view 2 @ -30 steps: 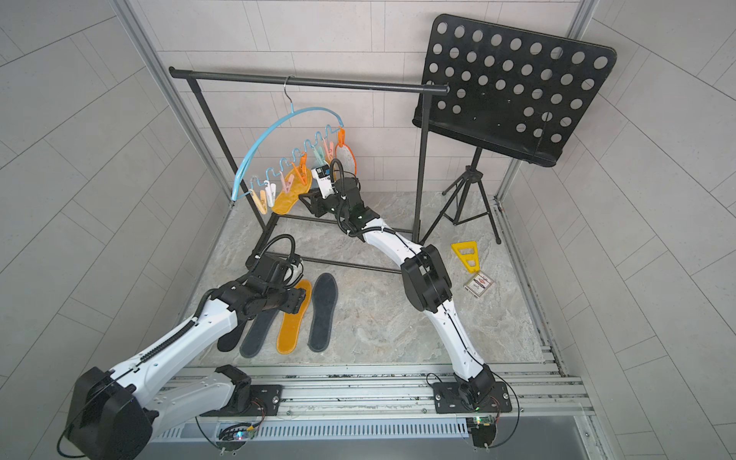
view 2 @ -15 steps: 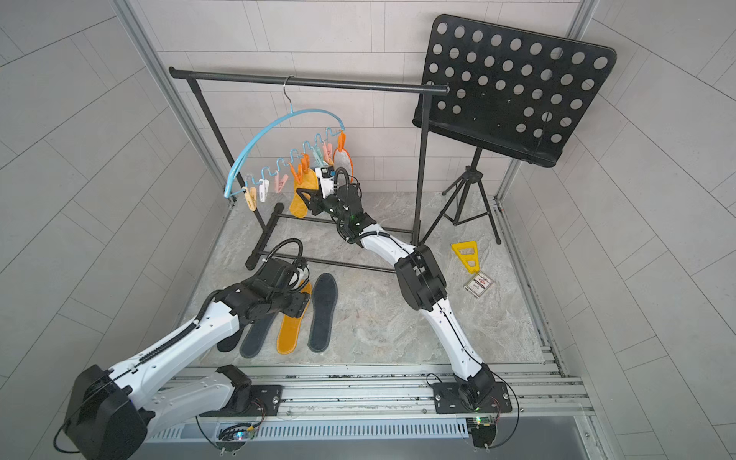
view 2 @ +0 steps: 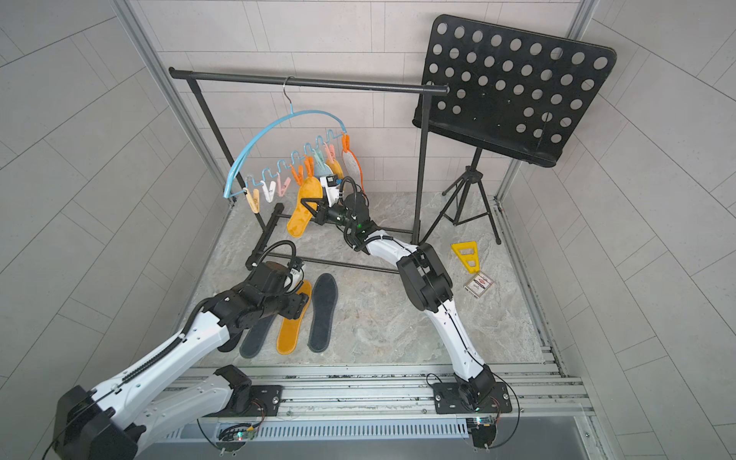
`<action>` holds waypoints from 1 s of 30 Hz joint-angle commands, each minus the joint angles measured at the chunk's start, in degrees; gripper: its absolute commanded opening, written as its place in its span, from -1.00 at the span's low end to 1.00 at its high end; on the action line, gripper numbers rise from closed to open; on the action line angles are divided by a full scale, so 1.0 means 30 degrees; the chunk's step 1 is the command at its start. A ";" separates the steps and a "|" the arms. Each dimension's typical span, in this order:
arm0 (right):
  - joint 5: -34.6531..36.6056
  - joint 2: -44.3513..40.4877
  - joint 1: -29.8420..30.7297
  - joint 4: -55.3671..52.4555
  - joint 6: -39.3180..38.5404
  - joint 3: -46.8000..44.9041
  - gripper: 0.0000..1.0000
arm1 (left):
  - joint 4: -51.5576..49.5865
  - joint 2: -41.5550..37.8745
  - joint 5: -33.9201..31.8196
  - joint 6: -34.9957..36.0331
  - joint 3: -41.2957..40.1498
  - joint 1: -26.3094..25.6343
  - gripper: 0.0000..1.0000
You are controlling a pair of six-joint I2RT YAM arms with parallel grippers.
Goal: Take the shoe insoles off the hanger
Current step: Remove the insole from the hanger, then place the insole at the center of the board.
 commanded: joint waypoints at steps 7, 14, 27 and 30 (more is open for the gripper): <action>-0.3849 -0.5235 -0.0933 -0.0201 0.0289 -0.6205 -1.00 | 0.2567 -0.0405 0.3550 -0.2788 -0.1028 0.0564 0.27; -0.4562 -0.6838 -0.1211 -0.2087 -0.0704 -0.7259 -1.00 | 0.1827 -0.0140 0.4613 -0.2022 -0.0007 0.2136 0.25; -0.4398 -1.2298 -0.1706 -1.4281 -0.4093 -1.0296 -1.00 | 0.0760 -0.1343 0.4000 -0.1842 -0.0391 0.2576 0.22; -0.4186 -1.3563 -0.1755 -1.9478 -0.5472 -1.0566 -1.00 | 0.0455 -0.1487 0.3820 -0.1885 -0.0529 0.2584 0.21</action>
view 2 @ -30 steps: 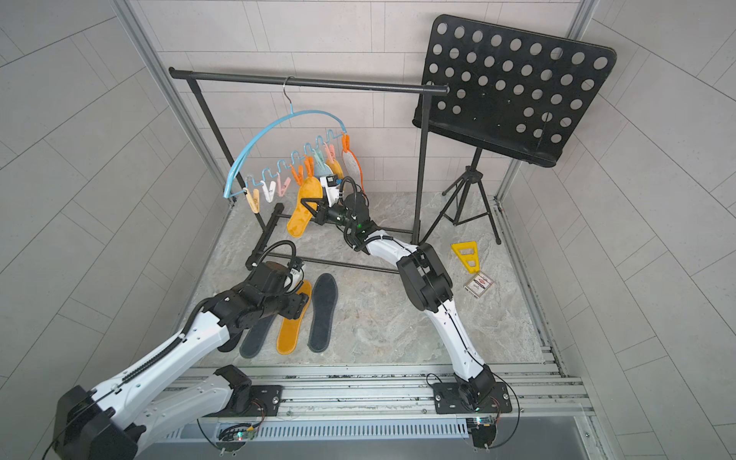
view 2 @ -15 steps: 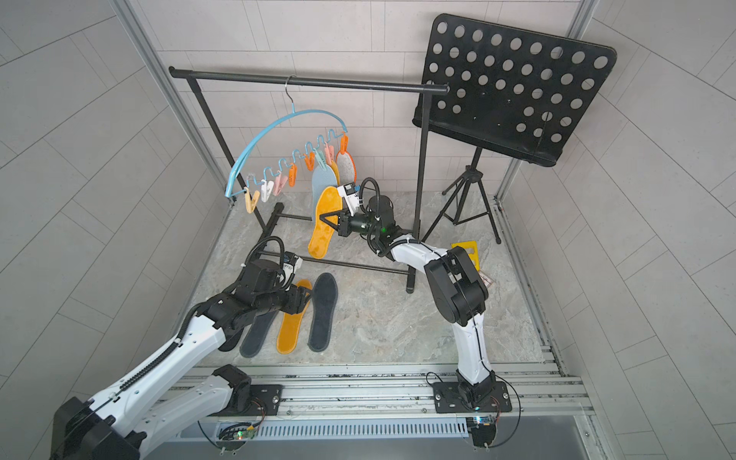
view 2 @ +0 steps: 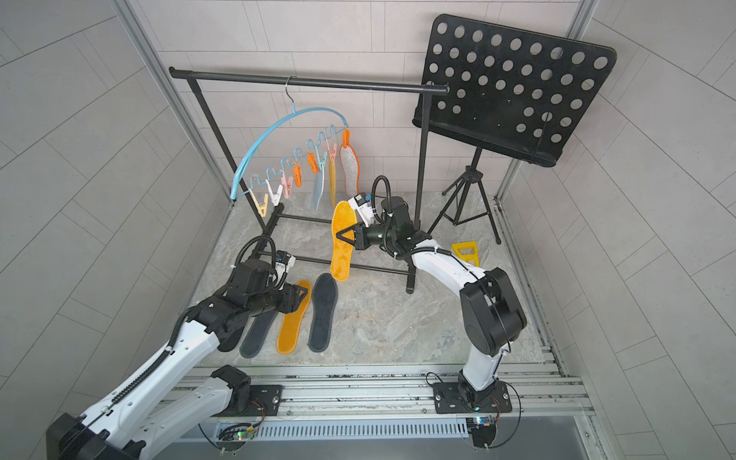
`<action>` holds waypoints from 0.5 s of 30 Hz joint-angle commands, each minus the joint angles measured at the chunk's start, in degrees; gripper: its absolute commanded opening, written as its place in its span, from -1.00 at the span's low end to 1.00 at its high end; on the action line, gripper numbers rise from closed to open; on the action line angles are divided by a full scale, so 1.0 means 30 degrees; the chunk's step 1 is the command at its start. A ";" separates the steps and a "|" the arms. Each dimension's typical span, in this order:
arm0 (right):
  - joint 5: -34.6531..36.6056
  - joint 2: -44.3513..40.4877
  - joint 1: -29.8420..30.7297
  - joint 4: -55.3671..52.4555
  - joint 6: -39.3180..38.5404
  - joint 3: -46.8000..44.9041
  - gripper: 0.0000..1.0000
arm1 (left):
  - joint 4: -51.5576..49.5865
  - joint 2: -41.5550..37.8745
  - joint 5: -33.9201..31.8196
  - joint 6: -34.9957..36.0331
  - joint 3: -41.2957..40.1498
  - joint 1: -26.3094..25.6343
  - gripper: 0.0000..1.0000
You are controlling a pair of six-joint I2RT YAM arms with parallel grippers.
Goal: Take the shoe insoles off the hanger
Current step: Place the insole at the center of the board.
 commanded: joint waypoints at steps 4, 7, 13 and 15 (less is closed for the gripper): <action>0.0457 -0.2724 0.0008 -0.9579 -0.1502 -0.1961 -1.00 | -0.0786 -0.0391 -0.0451 0.0101 0.0002 0.0100 0.21; 0.1029 -0.4030 0.0015 -0.9880 -0.0100 -0.3959 -1.00 | -0.0797 -0.0209 -0.0338 0.0022 -0.0013 0.0076 0.21; 0.2361 -0.4761 0.0695 -0.9034 0.3446 -0.6673 -1.00 | -0.0898 -0.0082 -0.0584 -0.0009 -0.0002 0.0045 0.20; 0.2892 -0.4095 0.1291 -0.8854 0.4263 -0.6881 -1.00 | -0.0896 -0.0051 -0.0699 -0.0062 -0.0014 0.0011 0.20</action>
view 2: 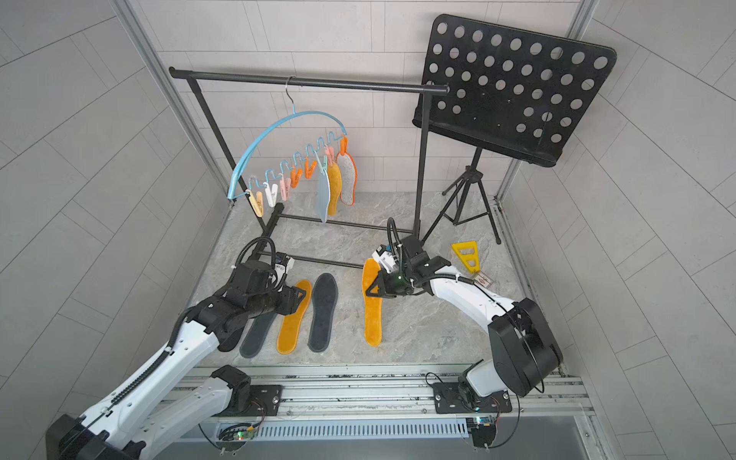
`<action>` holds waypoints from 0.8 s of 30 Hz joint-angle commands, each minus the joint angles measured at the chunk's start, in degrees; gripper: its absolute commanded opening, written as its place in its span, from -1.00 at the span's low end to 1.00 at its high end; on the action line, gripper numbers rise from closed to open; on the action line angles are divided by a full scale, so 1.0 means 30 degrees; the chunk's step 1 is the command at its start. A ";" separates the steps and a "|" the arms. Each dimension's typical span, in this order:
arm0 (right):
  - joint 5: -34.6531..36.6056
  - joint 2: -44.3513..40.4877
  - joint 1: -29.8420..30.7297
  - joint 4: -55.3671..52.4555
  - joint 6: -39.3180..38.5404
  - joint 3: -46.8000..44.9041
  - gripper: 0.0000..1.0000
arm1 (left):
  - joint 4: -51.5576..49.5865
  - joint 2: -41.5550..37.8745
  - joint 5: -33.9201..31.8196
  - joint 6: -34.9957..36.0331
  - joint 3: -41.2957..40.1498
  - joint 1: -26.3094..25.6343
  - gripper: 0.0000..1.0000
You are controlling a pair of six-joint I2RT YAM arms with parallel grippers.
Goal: Take the shoe insoles off the hanger
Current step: Place the insole at the center of the board.
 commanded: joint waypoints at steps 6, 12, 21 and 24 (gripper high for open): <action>0.1654 0.3383 0.1989 0.0080 0.2780 0.1295 -1.00 | -0.0408 -0.0054 -0.0517 0.0003 -0.0039 -0.0020 0.20; 0.1454 0.6490 0.2433 0.0433 0.3592 0.2959 -0.97 | -0.0480 -0.0327 -0.0657 0.0036 -0.0087 -0.0123 0.20; 0.1791 0.8715 0.2510 -0.0319 0.3398 0.4629 -0.32 | -0.0462 -0.0449 -0.0780 0.0036 -0.0112 -0.0163 0.20; 0.2250 0.8400 0.2451 -0.0611 0.3149 0.4487 -0.06 | -0.0475 -0.0565 -0.0908 0.0045 -0.0130 -0.0157 0.20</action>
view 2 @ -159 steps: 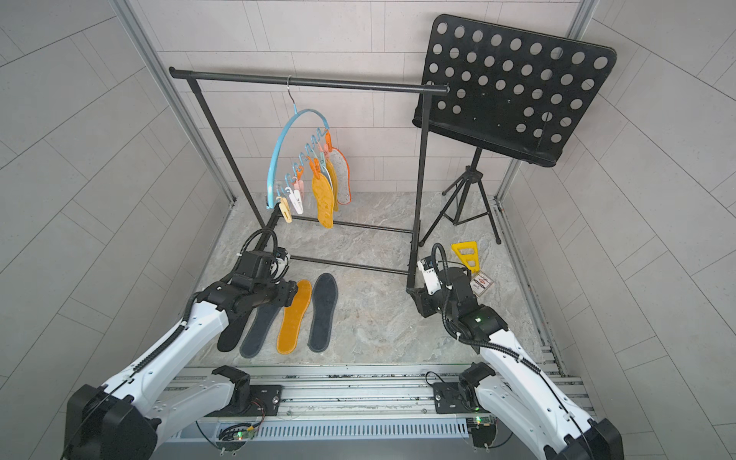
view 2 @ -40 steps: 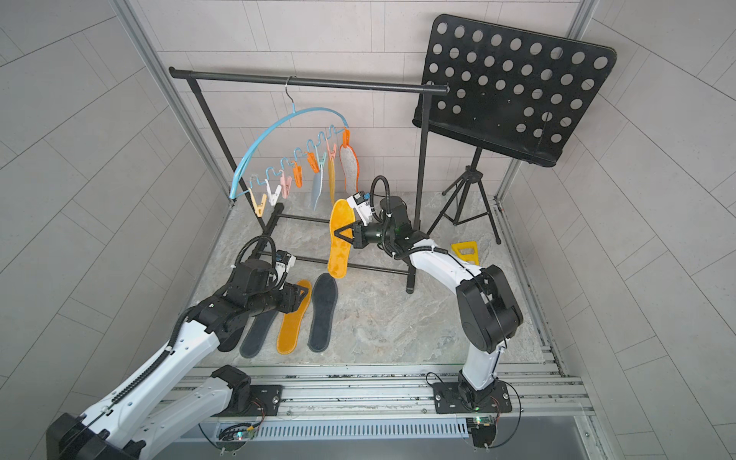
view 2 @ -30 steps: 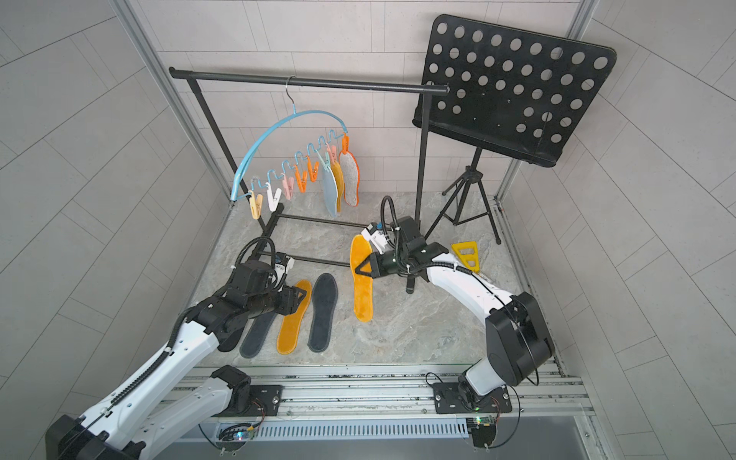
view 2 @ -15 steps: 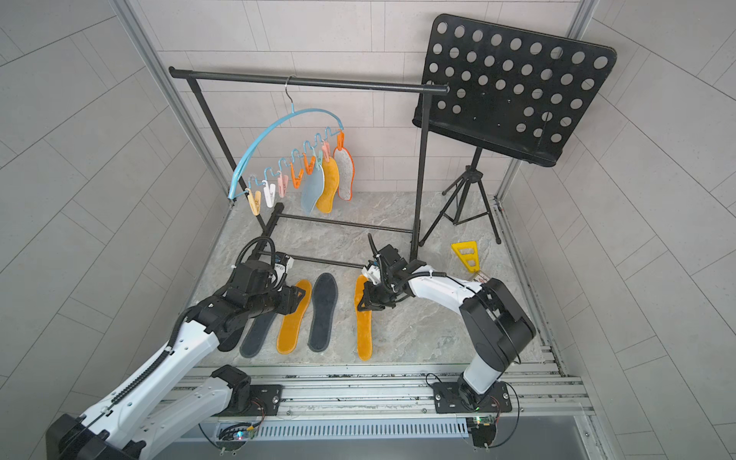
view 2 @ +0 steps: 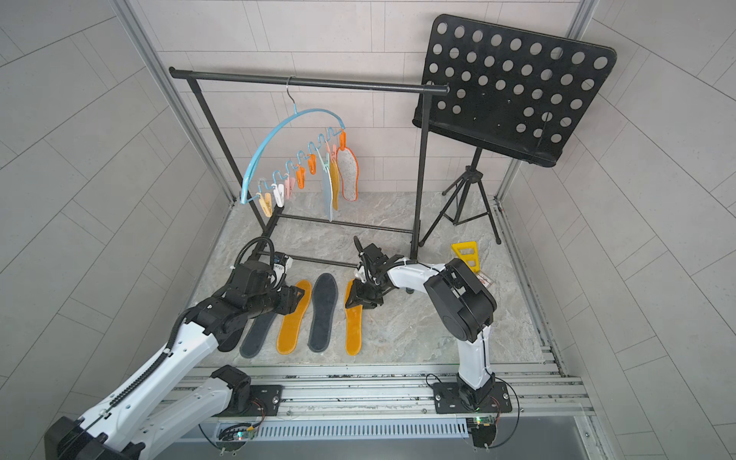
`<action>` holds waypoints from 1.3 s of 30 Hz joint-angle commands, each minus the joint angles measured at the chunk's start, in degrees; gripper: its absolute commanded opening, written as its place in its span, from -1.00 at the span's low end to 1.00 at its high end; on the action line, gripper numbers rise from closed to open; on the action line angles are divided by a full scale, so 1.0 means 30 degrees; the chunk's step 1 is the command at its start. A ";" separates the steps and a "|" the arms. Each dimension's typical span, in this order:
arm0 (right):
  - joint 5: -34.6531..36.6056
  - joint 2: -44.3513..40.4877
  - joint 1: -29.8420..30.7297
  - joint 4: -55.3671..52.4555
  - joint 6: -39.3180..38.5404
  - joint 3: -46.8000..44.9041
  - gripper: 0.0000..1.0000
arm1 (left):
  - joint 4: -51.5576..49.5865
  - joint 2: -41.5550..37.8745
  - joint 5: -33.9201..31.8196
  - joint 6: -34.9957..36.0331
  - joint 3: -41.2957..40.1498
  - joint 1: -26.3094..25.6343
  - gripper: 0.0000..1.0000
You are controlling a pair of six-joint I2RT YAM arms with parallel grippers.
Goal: Take the shoe insoles off the hanger
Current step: Place the insole at the center of the board.
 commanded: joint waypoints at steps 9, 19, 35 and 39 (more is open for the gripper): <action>0.3419 -0.2791 -0.0328 -0.3248 -0.2402 -0.1468 0.04 | -0.0397 -0.0311 -0.0374 0.0011 -0.0193 -0.0090 0.20; 0.2138 -0.1499 0.0383 -0.0589 -0.0403 -0.2652 -0.30 | -0.0373 -0.0324 -0.0356 0.0011 -0.0218 -0.0100 0.20; 0.3113 -0.7384 -0.2224 -0.2308 -0.4939 -0.2385 -0.22 | -0.0316 -0.0194 -0.0497 0.0010 -0.0248 -0.0254 0.20; 0.4310 -1.0787 -0.3957 -0.4339 -0.8701 -0.2744 -0.19 | -0.0183 -0.0060 -0.0331 -0.0003 -0.0291 -0.0330 0.20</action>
